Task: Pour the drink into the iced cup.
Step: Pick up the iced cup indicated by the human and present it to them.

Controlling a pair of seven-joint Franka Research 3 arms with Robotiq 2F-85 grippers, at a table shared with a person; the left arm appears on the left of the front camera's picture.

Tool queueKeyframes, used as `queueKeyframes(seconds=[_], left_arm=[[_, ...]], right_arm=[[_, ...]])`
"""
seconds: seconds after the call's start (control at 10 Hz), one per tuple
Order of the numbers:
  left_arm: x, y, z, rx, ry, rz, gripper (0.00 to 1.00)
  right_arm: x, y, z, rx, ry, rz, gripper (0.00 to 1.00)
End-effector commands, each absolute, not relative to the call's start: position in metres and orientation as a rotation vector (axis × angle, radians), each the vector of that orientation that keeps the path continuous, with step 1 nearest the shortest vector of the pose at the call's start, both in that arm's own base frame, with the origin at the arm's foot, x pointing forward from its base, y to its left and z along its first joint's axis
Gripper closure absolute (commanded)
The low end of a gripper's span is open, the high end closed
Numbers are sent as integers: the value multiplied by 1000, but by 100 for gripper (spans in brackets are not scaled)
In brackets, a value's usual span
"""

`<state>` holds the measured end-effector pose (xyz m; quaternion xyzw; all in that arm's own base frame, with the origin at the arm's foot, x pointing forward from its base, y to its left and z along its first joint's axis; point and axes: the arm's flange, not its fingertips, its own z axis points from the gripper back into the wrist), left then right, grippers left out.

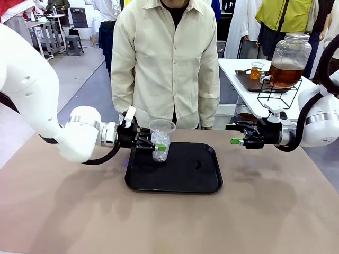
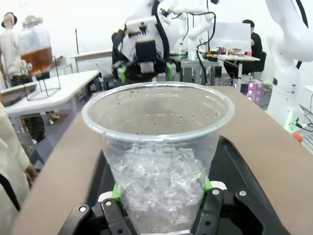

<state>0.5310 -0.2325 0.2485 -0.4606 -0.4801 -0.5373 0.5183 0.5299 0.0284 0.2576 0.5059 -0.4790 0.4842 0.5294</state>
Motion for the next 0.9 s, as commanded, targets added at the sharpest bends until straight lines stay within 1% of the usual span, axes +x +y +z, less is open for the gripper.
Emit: queueKeyframes(seconds=[0.0, 0.3, 0.5, 0.6, 0.7, 0.8], left_arm=[[538, -228, 290, -1103, -1228, -1246, 35], [569, -229, 334, -1101, -1226, -1237, 35], [585, -229, 351, -1086, -1242, -1256, 35], [585, -228, 352, -1115, -1209, -1283, 35], [577, -227, 350, -1082, -1247, -1248, 35], [577, -227, 350, -1082, -1247, -1248, 35]], right_arm=[[531, 30, 260, 1209, -1145, 1161, 0], [531, 30, 260, 1209, -1145, 1161, 0], [531, 30, 260, 1209, -1145, 1161, 0], [531, 30, 260, 1209, -1145, 1161, 0], [531, 30, 260, 1209, -1145, 1161, 0], [531, 30, 260, 1209, -1145, 1161, 0]])
